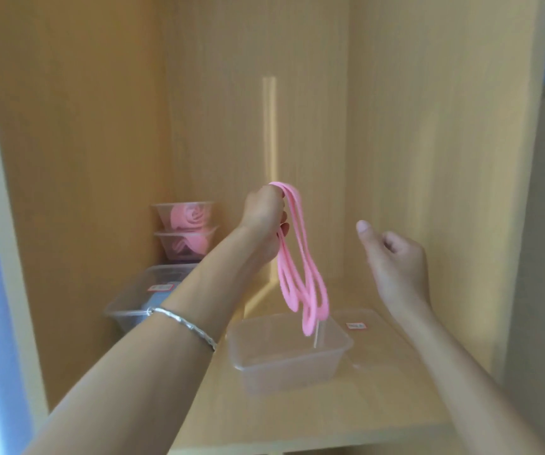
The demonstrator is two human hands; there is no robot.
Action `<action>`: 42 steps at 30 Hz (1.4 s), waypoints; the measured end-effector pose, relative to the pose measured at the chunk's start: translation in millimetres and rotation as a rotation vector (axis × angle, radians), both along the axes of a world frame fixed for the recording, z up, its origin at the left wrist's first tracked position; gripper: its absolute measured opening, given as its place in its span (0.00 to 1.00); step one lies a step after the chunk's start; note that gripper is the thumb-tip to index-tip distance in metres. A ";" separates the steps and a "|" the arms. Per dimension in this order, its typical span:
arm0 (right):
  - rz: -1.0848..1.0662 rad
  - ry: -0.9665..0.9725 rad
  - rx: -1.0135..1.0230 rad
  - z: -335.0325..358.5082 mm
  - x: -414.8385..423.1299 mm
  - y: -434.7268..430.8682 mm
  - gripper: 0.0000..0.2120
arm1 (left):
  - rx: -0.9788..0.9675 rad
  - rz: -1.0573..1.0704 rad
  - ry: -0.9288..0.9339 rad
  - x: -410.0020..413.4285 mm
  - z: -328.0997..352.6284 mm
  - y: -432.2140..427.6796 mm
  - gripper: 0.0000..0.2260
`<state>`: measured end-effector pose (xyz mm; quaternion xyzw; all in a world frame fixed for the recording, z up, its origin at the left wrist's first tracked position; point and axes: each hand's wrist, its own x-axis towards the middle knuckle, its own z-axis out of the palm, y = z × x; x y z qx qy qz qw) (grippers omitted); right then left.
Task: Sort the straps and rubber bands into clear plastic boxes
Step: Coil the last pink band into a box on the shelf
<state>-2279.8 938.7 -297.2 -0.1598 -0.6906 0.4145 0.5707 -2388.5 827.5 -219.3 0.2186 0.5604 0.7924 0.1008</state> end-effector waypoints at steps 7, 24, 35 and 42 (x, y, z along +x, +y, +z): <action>0.695 -0.240 0.060 -40.6 -20.0 -29.0 0.52 | 0.192 -0.011 -0.209 26.5 -7.0 7.4 0.11; 0.828 -0.251 -0.089 -38.3 -31.4 -34.1 0.28 | 0.106 -0.141 -0.198 14.3 -8.1 1.1 0.10; 0.635 -0.875 0.205 -27.6 -31.8 -12.4 0.30 | -0.161 -0.087 0.089 -19.8 -51.3 -19.1 0.07; 0.561 -1.088 0.416 -35.4 -33.1 -17.2 0.26 | -0.322 -0.219 0.213 -28.4 -115.3 -63.8 0.23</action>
